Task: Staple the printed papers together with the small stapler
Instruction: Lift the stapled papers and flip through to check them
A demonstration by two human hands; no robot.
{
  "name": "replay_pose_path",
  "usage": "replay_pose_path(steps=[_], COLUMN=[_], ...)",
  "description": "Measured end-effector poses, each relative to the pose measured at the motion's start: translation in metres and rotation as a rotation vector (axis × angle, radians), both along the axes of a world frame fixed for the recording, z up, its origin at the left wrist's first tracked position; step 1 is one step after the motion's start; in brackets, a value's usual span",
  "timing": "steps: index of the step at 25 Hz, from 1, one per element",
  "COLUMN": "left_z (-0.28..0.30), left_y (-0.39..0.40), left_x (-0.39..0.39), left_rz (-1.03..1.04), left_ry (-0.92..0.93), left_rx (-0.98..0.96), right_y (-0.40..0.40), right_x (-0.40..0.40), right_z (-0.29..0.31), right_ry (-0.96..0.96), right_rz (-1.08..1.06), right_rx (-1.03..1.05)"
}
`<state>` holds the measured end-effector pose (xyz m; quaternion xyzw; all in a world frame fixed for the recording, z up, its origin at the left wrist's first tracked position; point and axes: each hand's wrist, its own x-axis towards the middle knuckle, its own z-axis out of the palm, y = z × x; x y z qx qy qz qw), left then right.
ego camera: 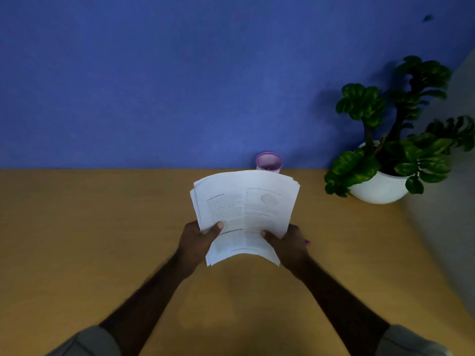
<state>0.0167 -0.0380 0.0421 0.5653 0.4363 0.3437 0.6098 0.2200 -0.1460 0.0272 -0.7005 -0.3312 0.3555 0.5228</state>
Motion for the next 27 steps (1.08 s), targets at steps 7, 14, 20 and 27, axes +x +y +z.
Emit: replay_pose_path(steps=[7,14,20,27], left_z=[0.023,0.034,0.048,0.037], left_y=[0.013,0.013,0.063,0.082], left_x=[0.008,0.018,-0.06,-0.057], left_rz=[0.163,-0.04,-0.086,-0.245], left_ry=[-0.228,-0.538,-0.661,-0.022], left_rx=[-0.084,-0.316,-0.53,-0.197], right_y=[-0.003,0.015,0.0,0.013], right_x=[0.018,0.004,0.053,0.052], right_z=[0.015,0.03,0.047,0.061], right_ry=[0.119,0.705,0.528,0.16], right_rz=[-0.077,0.287,0.244,0.27], right_rx=[0.082,0.312,0.12,-0.052])
